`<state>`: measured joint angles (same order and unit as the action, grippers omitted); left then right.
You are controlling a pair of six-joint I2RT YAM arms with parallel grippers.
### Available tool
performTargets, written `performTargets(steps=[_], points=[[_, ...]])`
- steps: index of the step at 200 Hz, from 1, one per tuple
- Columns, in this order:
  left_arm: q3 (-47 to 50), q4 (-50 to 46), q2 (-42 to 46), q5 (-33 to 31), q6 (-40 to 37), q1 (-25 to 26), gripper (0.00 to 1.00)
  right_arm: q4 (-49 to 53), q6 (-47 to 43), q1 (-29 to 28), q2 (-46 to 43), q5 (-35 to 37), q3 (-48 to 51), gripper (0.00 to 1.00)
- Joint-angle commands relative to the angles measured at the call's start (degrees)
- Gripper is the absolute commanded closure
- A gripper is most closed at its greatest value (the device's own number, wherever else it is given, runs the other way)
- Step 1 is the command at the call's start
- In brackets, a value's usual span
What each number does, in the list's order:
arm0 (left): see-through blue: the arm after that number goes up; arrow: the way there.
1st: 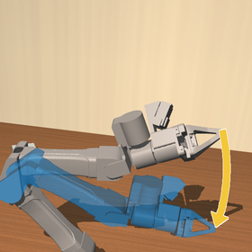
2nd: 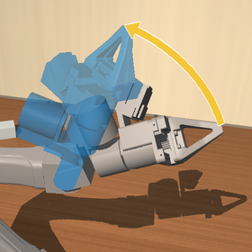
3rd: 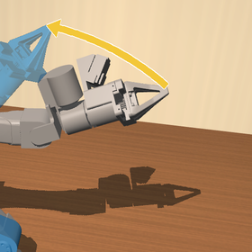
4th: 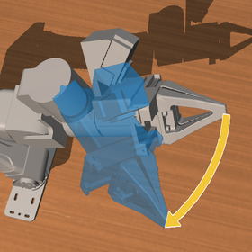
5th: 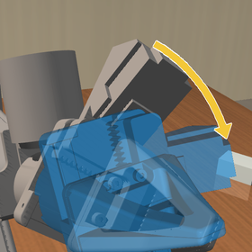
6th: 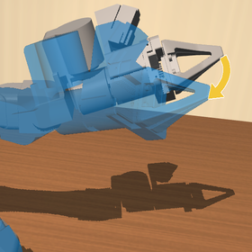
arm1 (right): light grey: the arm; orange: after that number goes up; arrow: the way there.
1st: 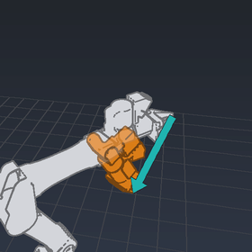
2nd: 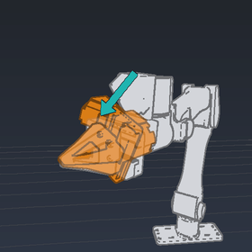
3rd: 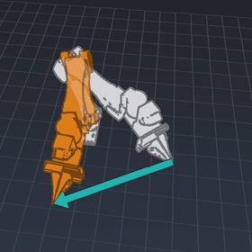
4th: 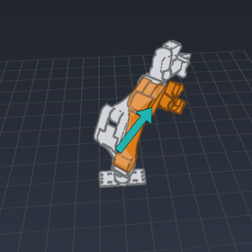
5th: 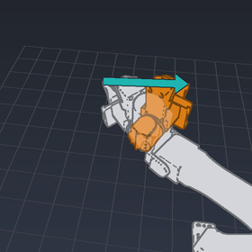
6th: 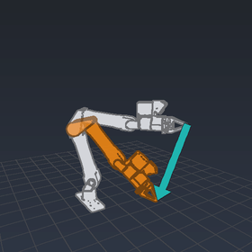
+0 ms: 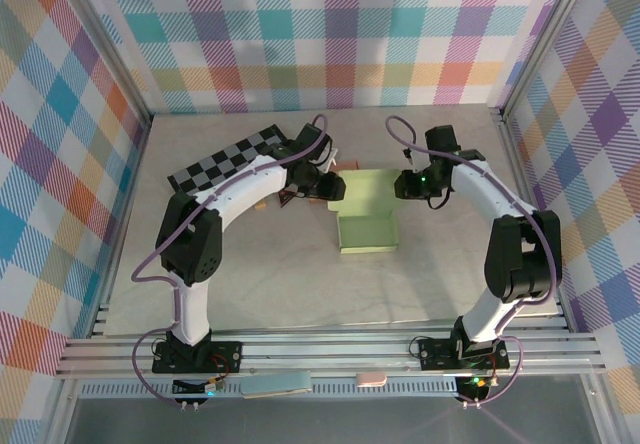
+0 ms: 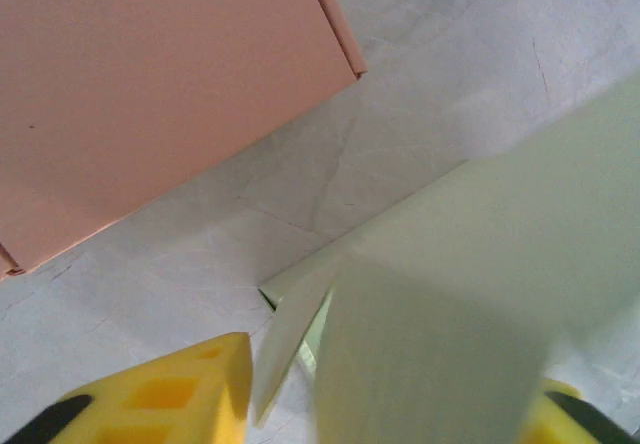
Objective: Fold the paper box
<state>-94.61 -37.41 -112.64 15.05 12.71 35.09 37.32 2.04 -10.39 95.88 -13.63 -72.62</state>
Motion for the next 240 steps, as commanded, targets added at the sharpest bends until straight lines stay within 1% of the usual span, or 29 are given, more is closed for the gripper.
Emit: performTargets(steps=[1, 15, 42, 53, 88, 93, 106, 112, 125, 136, 153, 168, 180, 211, 240], points=[[-1.6, -0.7, -0.7, -1.4, 0.7, 0.8, 0.68, 0.5, -0.2, -0.8, 0.1, 0.9, -1.8, 0.87], [-1.6, -0.6, -0.7, -2.2, 1.4, 1.1, 0.73, 0.4, 0.2, -1.1, -0.3, 1.5, -1.6, 0.92], [-1.6, -0.7, -0.9, -4.1, 2.7, 1.7, 0.8, -0.2, 1.1, -2.4, -1.2, 3.2, -0.8, 1.0], [-1.6, -0.6, -0.9, -4.8, 3.1, 1.9, 0.83, -0.5, 1.6, -2.9, -1.5, 4.2, -0.4, 1.0], [-1.9, -1.2, -0.6, -7.9, 3.5, 2.2, 0.86, -1.7, 2.6, -4.1, -3.0, 7.1, 1.2, 1.0], [-2.0, -1.5, -0.3, -8.7, 3.5, 2.2, 0.85, -1.8, 2.5, -4.1, -3.1, 7.4, 1.4, 1.0], [-1.7, -2.2, 1.3, -11.3, 3.6, 1.8, 0.68, -1.8, 1.6, -4.1, -3.6, 7.7, 1.5, 1.0], [-1.4, -2.1, 2.2, -11.7, 3.6, 1.3, 0.62, -1.7, 1.2, -4.1, -3.7, 7.7, 1.5, 1.0], [-0.4, -1.4, 3.3, -10.2, 3.5, -0.7, 0.52, -1.4, 0.6, -4.1, -3.6, 7.4, 1.2, 1.0], [-0.1, -1.0, 3.3, -7.6, 2.9, -2.4, 0.49, -1.4, 0.4, -4.1, -3.4, 7.0, 1.0, 1.0], [-1.3, -1.0, 1.9, -3.2, 0.3, -4.1, 0.47, -1.5, 0.5, -4.1, -3.1, 6.9, 0.7, 1.0], [-3.9, -1.6, -0.4, -0.6, -1.9, -4.2, 0.47, -1.5, 0.6, -4.1, -2.9, 6.8, 0.6, 1.0], [-6.3, -2.3, -2.5, 1.1, -2.5, -4.2, 0.49, -1.6, 0.6, -4.1, -2.5, 6.8, 0.5, 1.0], [-9.9, -2.5, -5.7, 1.2, -3.1, -4.2, 0.53, -1.5, 0.7, -4.1, -2.2, 6.4, 0.0, 1.0], [-12.3, -2.6, -8.1, 3.3, -2.8, -4.2, 0.6, -1.8, 1.0, -4.1, -1.8, 6.2, 0.2, 1.0]])
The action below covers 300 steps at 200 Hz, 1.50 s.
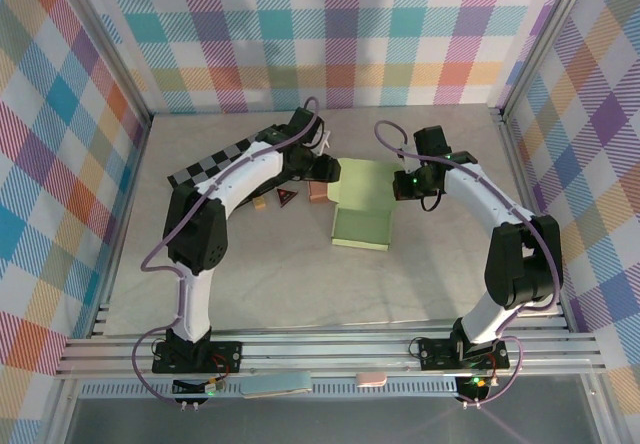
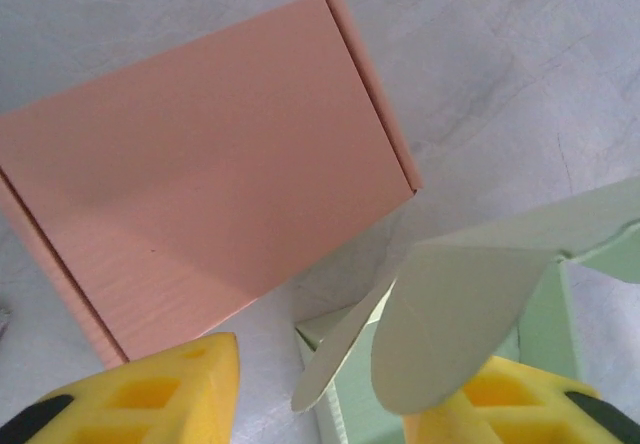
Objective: Fold the paper box
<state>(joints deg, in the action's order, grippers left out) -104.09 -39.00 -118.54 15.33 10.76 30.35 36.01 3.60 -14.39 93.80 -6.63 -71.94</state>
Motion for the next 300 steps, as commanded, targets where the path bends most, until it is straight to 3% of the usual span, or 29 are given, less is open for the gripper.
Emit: performTargets(steps=[1, 72, 127, 190, 229, 266, 300], points=[[-2.8, -1.1, -2.3, 3.1, -0.9, 0.5, 0.6, -0.4, -0.6, -0.1, 0.2, -0.8, -0.5, 1.0], [0.0, 0.6, -1.2, 2.4, 0.9, 1.5, 0.78, -0.7, 1.0, -0.5, 1.2, -0.4, -1.5, 1.0], [2.9, 2.7, 1.4, -4.2, 2.9, 3.1, 0.92, -2.9, 7.3, -3.0, 0.9, 3.0, -0.8, 1.0], [6.1, 6.5, 4.5, -10.0, 6.0, 5.3, 0.96, -5.5, 16.8, -6.5, -2.8, 10.5, 0.7, 1.0], [17.4, 19.2, 10.6, -13.3, 10.4, 6.6, 0.99, -11.1, 24.4, -9.9, -7.8, 16.2, 6.7, 1.0], [29.5, 37.2, 15.8, -14.0, 13.6, 7.0, 1.0, -21.1, 27.3, -10.7, -11.9, 16.5, 15.5, 1.0], [35.7, 46.7, 17.3, -12.9, 13.4, 7.8, 1.0, -31.4, 28.3, -10.8, -15.9, 14.5, 23.2, 1.0]])
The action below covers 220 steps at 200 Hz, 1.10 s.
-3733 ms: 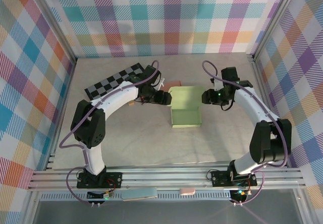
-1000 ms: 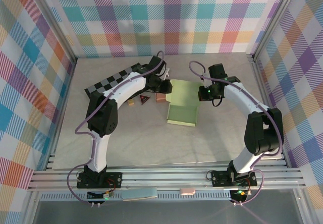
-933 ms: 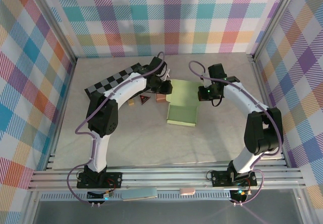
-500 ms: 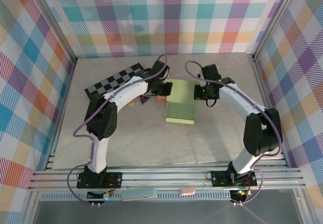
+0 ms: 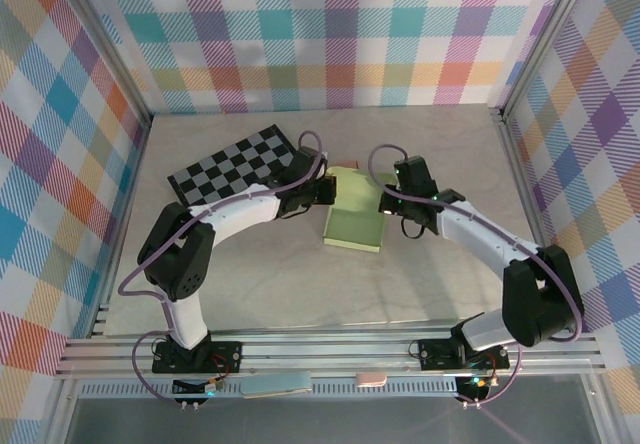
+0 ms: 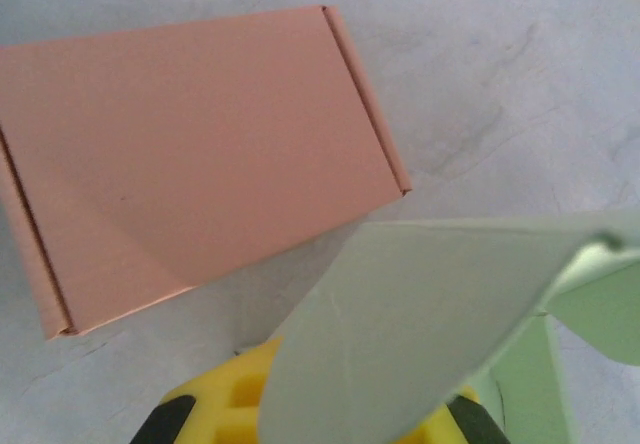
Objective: Fold the paper box
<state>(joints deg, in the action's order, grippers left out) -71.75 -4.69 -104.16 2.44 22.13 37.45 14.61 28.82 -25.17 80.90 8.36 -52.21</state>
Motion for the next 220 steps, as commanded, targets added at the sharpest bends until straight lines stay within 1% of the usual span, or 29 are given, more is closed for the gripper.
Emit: performTargets(steps=[1, 17, 36, 89, 133, 148, 180, 220], points=[[3.5, 12.7, 3.0, 0.0, 2.1, 0.7, 1.0, -10.3, 3.1, 0.0, -3.1, -0.6, 3.7, 1.0], [6.9, 17.6, 3.9, 0.2, 2.9, 0.9, 1.0, -14.3, 3.7, -0.1, -4.4, -1.9, 6.4, 1.0], [10.2, 22.5, 4.8, 0.7, 3.5, 1.1, 1.0, -17.6, 4.6, -0.6, -5.5, -1.4, 9.4, 1.0], [19.3, 34.1, 6.8, 1.7, 5.2, 1.9, 1.0, -21.9, 4.8, -1.8, -7.5, -0.6, 15.3, 1.0], [22.4, 38.3, 6.7, 2.1, 5.3, 2.8, 1.0, -23.2, 3.7, -2.3, -7.8, -1.4, 17.7, 1.0], [23.9, 41.1, 6.3, 3.2, 5.1, 3.0, 1.0, -24.2, 3.5, -2.5, -7.8, -1.5, 18.7, 1.0], [27.6, 46.2, 5.8, 3.3, 5.5, 3.2, 1.0, -25.2, 3.3, -2.7, -9.0, -1.8, 20.5, 0.99], [28.7, 46.1, 5.9, 3.0, 4.6, 3.9, 0.97, -23.3, 3.6, -2.8, -11.6, -1.4, 22.1, 0.94]])
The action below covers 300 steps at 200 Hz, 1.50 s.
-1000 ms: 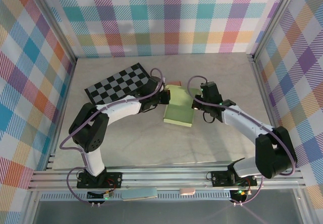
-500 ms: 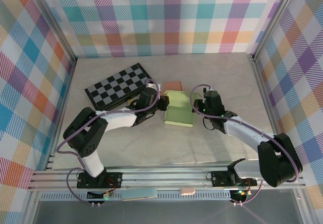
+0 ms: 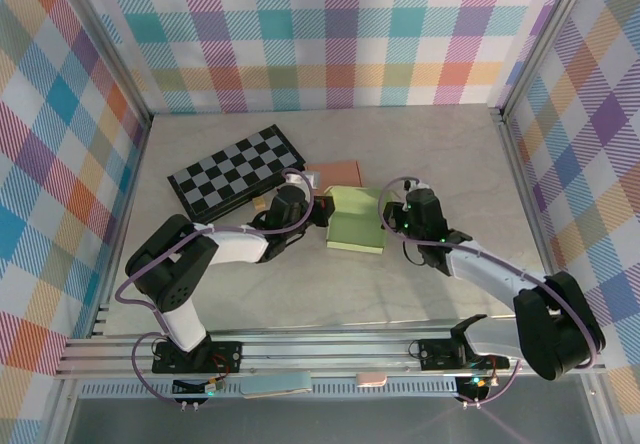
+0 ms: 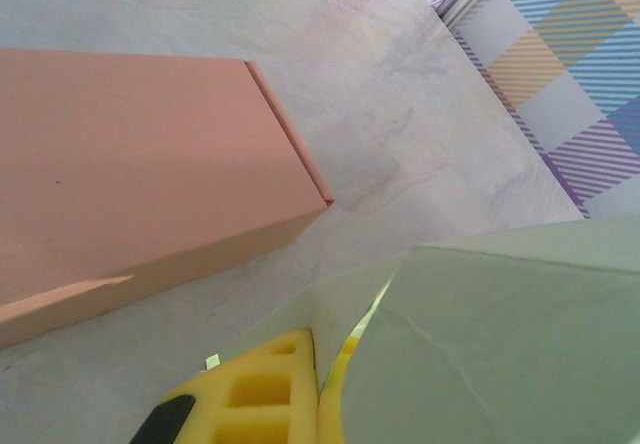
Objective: Fold the paper box
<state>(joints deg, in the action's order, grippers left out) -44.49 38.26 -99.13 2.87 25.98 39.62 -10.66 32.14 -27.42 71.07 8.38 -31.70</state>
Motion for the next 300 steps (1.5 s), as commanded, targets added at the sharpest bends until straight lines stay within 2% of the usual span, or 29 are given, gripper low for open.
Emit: performTargets(steps=[1, 28, 64, 76, 89, 132, 153, 199, 225, 253, 284, 300], points=[[1.5, 3.1, 0.9, 2.6, 0.7, 1.7, 0.97, 2.1, 0.3, -0.6, -1.8, -1.4, 1.6, 0.94], [2.1, 2.2, 1.5, 1.6, 0.0, 2.5, 0.96, 6.0, 1.8, -0.6, -4.3, -1.6, 1.3, 0.88], [1.2, -4.0, 2.4, -0.8, -2.7, 3.2, 0.97, 13.0, 5.9, -0.6, -6.8, -3.7, -1.6, 0.81], [0.9, -4.8, 2.5, -1.4, -3.3, 3.4, 0.97, 15.1, 7.2, -0.6, -7.5, -5.8, -2.8, 0.75], [0.6, -5.6, 2.7, -2.4, -4.0, 3.7, 0.97, 19.0, 9.9, -0.6, -8.4, -6.6, -4.3, 0.61], [-0.6, -8.5, 3.4, -4.9, -5.8, 4.2, 0.98, 32.6, 10.1, -0.5, -12.3, -12.3, -11.4, 0.41], [-0.8, -9.1, 3.6, -6.1, -6.4, 4.5, 0.99, 38.6, 8.8, -0.5, -14.3, -14.9, -15.3, 0.4], [-1.8, -10.1, 3.2, -8.1, -6.6, 5.0, 0.99, 44.9, 9.7, -0.6, -15.2, -21.3, -20.7, 0.4], [-2.8, -11.0, 3.3, -9.3, -7.7, 5.1, 1.0, 47.1, 11.2, 0.6, -15.2, -17.0, -25.0, 0.43], [-3.9, -12.7, 4.3, -10.5, -10.3, 5.1, 0.99, 51.1, 8.9, 6.3, -10.4, -12.8, -35.1, 0.44], [-5.5, -16.0, 5.7, -10.3, -15.8, 5.1, 0.99, 55.1, 6.8, 17.4, 0.9, -15.3, -45.6, 0.43], [-6.1, -18.6, 7.1, -9.5, -20.7, 5.1, 0.99, 56.7, 6.3, 20.8, 7.8, -17.5, -50.7, 0.42]])
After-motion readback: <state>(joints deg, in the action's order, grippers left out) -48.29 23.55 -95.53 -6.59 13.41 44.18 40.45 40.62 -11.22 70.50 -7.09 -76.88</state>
